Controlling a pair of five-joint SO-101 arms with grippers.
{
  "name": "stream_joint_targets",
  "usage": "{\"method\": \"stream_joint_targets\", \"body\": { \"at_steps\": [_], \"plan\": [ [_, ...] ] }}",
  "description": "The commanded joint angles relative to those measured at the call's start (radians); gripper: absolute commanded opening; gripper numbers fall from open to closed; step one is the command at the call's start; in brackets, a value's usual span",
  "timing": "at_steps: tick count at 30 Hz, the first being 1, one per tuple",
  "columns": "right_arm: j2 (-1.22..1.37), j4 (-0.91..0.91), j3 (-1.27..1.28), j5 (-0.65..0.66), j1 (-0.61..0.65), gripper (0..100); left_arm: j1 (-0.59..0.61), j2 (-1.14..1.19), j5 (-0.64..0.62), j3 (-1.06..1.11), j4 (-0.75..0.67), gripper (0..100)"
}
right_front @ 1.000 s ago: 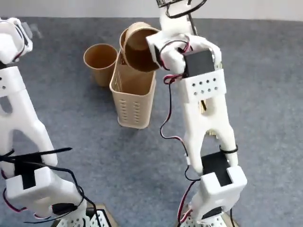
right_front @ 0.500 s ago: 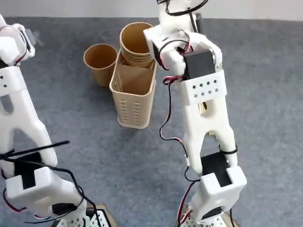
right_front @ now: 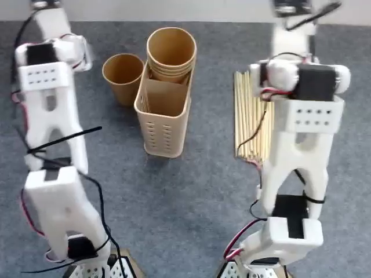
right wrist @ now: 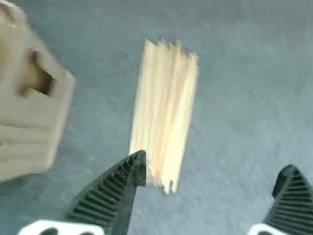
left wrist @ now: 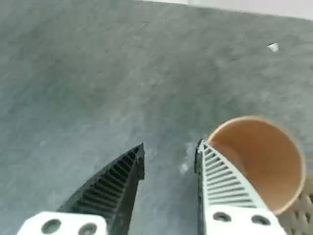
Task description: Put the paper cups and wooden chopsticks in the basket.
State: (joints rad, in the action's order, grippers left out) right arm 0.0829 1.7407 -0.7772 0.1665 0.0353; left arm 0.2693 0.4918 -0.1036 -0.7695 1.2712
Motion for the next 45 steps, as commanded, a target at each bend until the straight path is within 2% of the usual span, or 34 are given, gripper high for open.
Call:
{"method": "stream_joint_targets", "body": {
  "at_steps": [1, 8, 13, 18, 23, 29, 35, 45],
  "plan": [
    [-0.004, -0.05, 0.099, 0.048, -0.048, 39.6, -0.047, 0.15, 0.003, -0.232, -0.009, 20],
    [0.002, -0.277, 0.39, 0.054, -0.091, 39.6, -0.05, 0.371, 0.002, -0.407, -0.008, 20],
    [0.002, -0.351, 0.487, 0.054, -0.094, 39.6, -0.084, 0.458, 0.008, -0.435, 0.015, 19],
    [0.002, -0.352, 0.503, 0.066, -0.094, 39.6, -0.085, 0.51, 0.006, -0.437, 0.012, 19],
    [0.007, -0.348, 0.503, 0.097, -0.094, 39.6, -0.033, 0.444, 0.003, -0.512, 0.023, 19],
    [0.007, -0.349, 0.504, 0.097, -0.088, 39.6, -0.028, 0.344, 0.003, -0.654, 0.149, 20],
    [0.008, -0.348, 0.506, 0.095, -0.088, 39.6, -0.076, 0.323, 0.002, -0.668, 0.235, 20],
    [0.007, -0.369, 0.559, 0.101, -0.087, 39.6, -0.081, 0.529, 0.002, -0.63, 0.184, 19]
  ]
}}
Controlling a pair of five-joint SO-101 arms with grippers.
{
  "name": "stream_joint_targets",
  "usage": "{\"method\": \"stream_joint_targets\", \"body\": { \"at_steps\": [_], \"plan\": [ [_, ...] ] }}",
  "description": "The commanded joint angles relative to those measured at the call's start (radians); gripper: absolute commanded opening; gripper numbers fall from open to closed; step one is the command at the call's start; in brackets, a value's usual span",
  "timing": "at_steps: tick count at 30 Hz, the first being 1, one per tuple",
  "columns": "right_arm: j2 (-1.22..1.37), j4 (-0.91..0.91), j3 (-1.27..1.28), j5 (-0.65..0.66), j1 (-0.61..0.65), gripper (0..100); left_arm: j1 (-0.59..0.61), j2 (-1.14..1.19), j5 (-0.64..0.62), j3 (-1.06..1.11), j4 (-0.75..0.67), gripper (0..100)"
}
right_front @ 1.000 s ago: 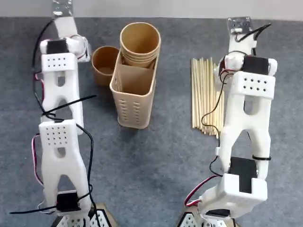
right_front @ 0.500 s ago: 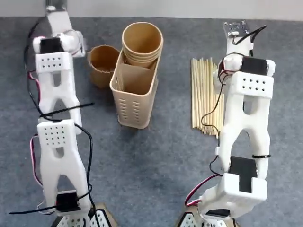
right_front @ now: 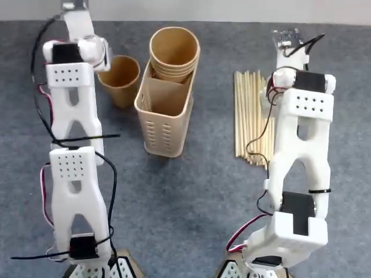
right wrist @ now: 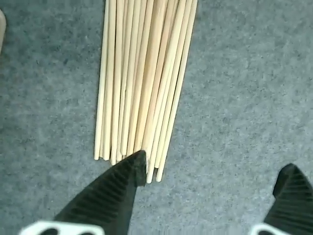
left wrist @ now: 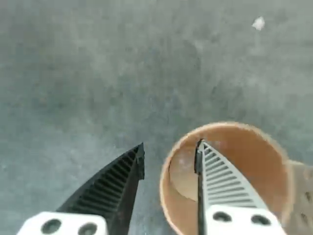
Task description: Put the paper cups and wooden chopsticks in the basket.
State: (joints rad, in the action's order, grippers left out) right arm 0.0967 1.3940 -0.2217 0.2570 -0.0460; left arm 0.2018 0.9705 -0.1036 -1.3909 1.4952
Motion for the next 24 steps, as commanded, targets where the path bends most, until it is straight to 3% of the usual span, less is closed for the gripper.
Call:
{"method": "stream_joint_targets", "body": {
  "at_steps": [1, 4, 8, 14, 17, 20, 24],
  "plan": [
    [-0.007, -0.03, 0.015, 0.011, -0.005, 39.6, -0.013, 0.074, 0.003, -0.008, -0.052, 19],
    [-0.007, -0.054, 0.05, 0.012, -0.012, 39.6, -0.008, 0.13, 0.008, -0.008, -0.069, 17],
    [-0.008, -0.091, 0.111, 0.012, -0.012, 39.6, -0.004, 0.137, 0.009, -0.031, -0.06, 0],
    [-0.012, -0.101, 0.151, 0.012, -0.007, 39.6, -0.013, 0.005, 0.075, -0.271, 0.106, 0],
    [-0.012, -0.096, 0.153, 0.011, -0.005, 39.1, -0.044, -0.148, 0.078, -0.265, 0.144, 0],
    [-0.012, -0.094, 0.154, 0.006, -0.005, 29.6, -0.102, -0.335, 0.078, -0.242, 0.172, 0],
    [-0.008, -0.094, 0.157, 0.003, -0.013, 2.5, -0.229, -0.591, 0.078, -0.232, 0.178, 0]
  ]
}}
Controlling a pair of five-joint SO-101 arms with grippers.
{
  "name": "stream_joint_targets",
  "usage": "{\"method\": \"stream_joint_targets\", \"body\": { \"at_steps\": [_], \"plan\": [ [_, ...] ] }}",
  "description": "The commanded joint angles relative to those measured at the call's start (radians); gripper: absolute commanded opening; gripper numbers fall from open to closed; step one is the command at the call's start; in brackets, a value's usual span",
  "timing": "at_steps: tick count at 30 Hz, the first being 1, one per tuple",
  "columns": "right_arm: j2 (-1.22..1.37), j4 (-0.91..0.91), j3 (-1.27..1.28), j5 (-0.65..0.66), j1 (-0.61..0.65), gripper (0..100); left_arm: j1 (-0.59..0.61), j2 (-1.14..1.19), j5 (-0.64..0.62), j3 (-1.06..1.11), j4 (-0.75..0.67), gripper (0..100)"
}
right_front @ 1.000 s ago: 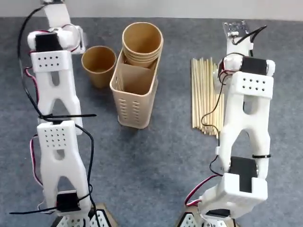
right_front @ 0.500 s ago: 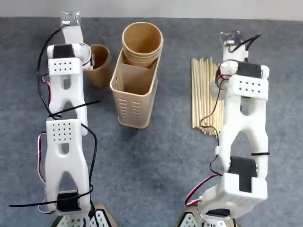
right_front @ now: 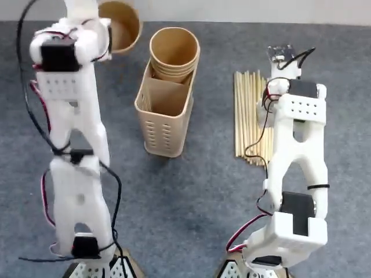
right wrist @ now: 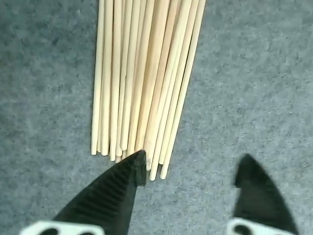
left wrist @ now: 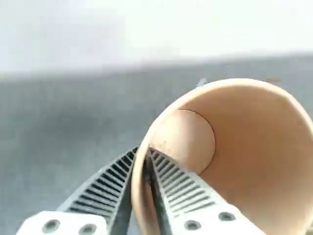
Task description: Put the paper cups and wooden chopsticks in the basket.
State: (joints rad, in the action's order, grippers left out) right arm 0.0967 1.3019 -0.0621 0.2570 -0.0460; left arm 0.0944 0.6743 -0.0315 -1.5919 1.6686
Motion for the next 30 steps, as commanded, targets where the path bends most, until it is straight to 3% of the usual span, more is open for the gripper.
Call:
{"method": "stream_joint_targets", "body": {
  "at_steps": [1, 6, 11, 19, 23, 30],
  "plan": [
    [-0.01, -0.002, 0.001, -0.008, -0.021, 0.0, -0.159, -0.354, 0.006, -0.012, 0.003, 0],
    [-0.122, -0.09, 0.114, -0.138, -0.036, 0.7, -0.263, -0.484, -0.044, 0.252, -0.149, 0],
    [-0.489, -0.248, 0.398, -0.164, -0.035, 0.7, -0.271, -0.489, -0.091, 0.506, -0.308, 0],
    [-0.98, -0.526, 1.07, -0.106, 0.001, 0.6, -0.268, -0.486, -0.091, 0.708, -0.342, 0],
    [-1.032, -0.538, 1.141, -0.104, 0.056, 0.6, -0.265, -0.486, -0.123, 0.786, -0.336, 1],
    [-1.033, -0.538, 1.147, -0.103, 0.065, 0.6, -0.257, -0.498, -0.16, 0.803, -0.327, 20]
  ]
}}
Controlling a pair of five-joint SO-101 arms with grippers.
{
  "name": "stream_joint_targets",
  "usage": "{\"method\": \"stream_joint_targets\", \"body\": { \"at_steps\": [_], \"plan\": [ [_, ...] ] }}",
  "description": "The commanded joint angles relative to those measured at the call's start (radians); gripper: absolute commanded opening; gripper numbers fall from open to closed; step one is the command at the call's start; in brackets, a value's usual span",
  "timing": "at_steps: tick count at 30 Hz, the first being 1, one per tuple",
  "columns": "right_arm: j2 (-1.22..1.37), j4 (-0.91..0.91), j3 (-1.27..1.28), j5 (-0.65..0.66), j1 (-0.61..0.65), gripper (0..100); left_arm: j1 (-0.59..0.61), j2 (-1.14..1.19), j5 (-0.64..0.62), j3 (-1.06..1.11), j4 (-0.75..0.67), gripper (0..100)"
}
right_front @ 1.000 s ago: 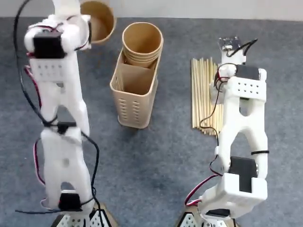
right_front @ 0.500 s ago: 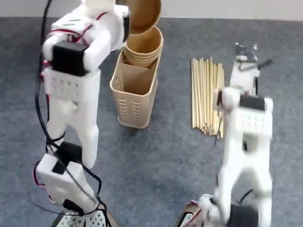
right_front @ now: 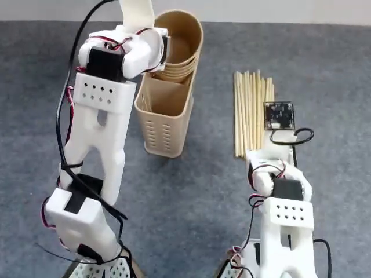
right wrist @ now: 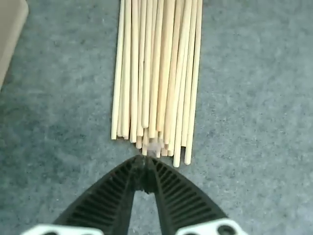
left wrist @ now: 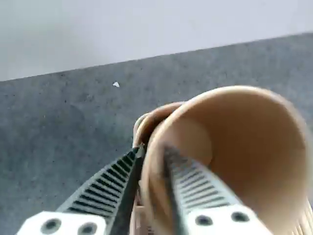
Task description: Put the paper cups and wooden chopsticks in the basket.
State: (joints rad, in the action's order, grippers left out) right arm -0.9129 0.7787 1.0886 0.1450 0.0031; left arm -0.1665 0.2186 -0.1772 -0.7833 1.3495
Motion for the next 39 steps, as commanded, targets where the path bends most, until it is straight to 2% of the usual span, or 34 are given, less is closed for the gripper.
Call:
{"method": "stream_joint_targets", "body": {
  "at_steps": [1, 8, 15, 23, 29, 39],
  "plan": [
    [-0.024, -0.016, -0.004, 0.011, 0.016, 0.6, 0.005, -0.044, -0.012, -0.008, -0.011, 20],
    [-0.022, -0.016, -0.001, 0.011, 0.016, 0.6, 0.01, -0.033, -0.009, -0.076, -0.008, 20],
    [-0.022, -0.016, -0.001, 0.011, 0.016, 0.6, 0.058, 0.085, -0.008, 0.058, -0.017, 20],
    [-0.022, -0.016, 0.004, 0.011, 0.016, 0.6, 0.064, 0.191, -0.008, 0.054, -0.069, 20],
    [-0.022, -0.018, 0.044, 0.012, 0.059, 0.6, 0.062, 0.139, -0.008, -0.107, -0.071, 20],
    [-0.022, -0.018, 0.045, 0.012, 0.061, 0.6, 0.073, 0.102, 0.063, -0.41, 0.115, 20]
  ]
}}
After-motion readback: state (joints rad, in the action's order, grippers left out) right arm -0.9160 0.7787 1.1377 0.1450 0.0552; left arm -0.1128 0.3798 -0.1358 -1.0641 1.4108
